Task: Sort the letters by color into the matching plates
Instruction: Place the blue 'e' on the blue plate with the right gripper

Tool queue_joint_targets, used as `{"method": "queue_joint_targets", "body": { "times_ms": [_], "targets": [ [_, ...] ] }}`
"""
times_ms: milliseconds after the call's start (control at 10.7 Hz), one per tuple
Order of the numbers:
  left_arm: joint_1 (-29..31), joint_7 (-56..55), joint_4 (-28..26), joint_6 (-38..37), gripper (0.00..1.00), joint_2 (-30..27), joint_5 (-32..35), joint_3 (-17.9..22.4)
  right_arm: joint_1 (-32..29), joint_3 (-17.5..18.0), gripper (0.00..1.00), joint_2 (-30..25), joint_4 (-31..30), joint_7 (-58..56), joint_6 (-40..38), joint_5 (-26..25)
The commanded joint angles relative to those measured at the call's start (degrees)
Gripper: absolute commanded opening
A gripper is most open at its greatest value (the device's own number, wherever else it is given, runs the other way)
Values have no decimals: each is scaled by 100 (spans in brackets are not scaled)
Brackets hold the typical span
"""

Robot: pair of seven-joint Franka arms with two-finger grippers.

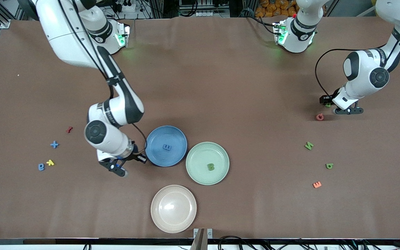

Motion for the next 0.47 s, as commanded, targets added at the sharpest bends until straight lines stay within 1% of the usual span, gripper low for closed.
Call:
{"method": "queue_joint_targets", "body": {
  "times_ms": [0, 94, 187, 281, 374],
  "targets": [
    [10, 34, 76, -91, 0, -219, 110, 8, 376, -38, 26, 100, 72, 589, -80, 60],
    [1, 34, 182, -161, 0, -220, 110, 8, 472, -29, 28, 144, 72, 695, -80, 60],
    [-7, 34, 278, -248, 0, -220, 101, 0, 569, -3, 37, 187, 72, 836, -80, 60],
    [-16, 34, 384, -310, 0, -211, 92, -9, 622, -3, 70, 197, 72, 924, -80, 60],
    [-25, 34, 481, -389, 0, -211, 75, -18, 632, -3, 100, 197, 55, 864, -80, 25]
  ]
}}
